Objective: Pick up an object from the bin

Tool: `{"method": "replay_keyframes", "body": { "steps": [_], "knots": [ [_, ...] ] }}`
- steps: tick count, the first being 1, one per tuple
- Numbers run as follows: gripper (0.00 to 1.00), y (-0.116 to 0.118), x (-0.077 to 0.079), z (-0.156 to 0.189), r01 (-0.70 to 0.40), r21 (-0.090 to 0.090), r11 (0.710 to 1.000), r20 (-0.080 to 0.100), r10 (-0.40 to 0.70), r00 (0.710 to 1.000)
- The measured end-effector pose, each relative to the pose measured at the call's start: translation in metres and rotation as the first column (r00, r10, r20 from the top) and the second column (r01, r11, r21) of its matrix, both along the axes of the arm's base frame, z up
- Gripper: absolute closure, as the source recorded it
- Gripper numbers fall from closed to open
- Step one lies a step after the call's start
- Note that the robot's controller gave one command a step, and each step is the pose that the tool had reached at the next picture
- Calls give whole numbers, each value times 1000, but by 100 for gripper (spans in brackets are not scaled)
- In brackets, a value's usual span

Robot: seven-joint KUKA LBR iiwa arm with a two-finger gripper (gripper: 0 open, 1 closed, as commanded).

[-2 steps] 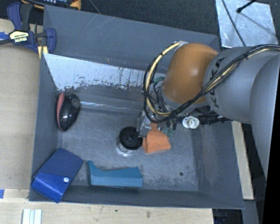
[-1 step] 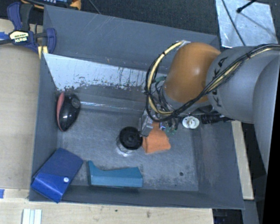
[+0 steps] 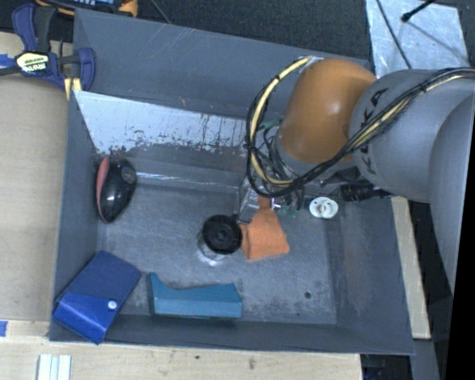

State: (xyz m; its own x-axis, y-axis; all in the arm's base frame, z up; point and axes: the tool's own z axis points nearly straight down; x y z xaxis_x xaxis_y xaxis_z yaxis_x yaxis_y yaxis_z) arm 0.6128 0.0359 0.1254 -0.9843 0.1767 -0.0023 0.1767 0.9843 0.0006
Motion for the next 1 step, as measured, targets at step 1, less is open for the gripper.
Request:
{"method": "replay_keyframes", "body": {
  "steps": [1],
  "knots": [
    [0, -8, 0, 28, -7, 0, 1000, 2, 7, 1000]
  ]
}}
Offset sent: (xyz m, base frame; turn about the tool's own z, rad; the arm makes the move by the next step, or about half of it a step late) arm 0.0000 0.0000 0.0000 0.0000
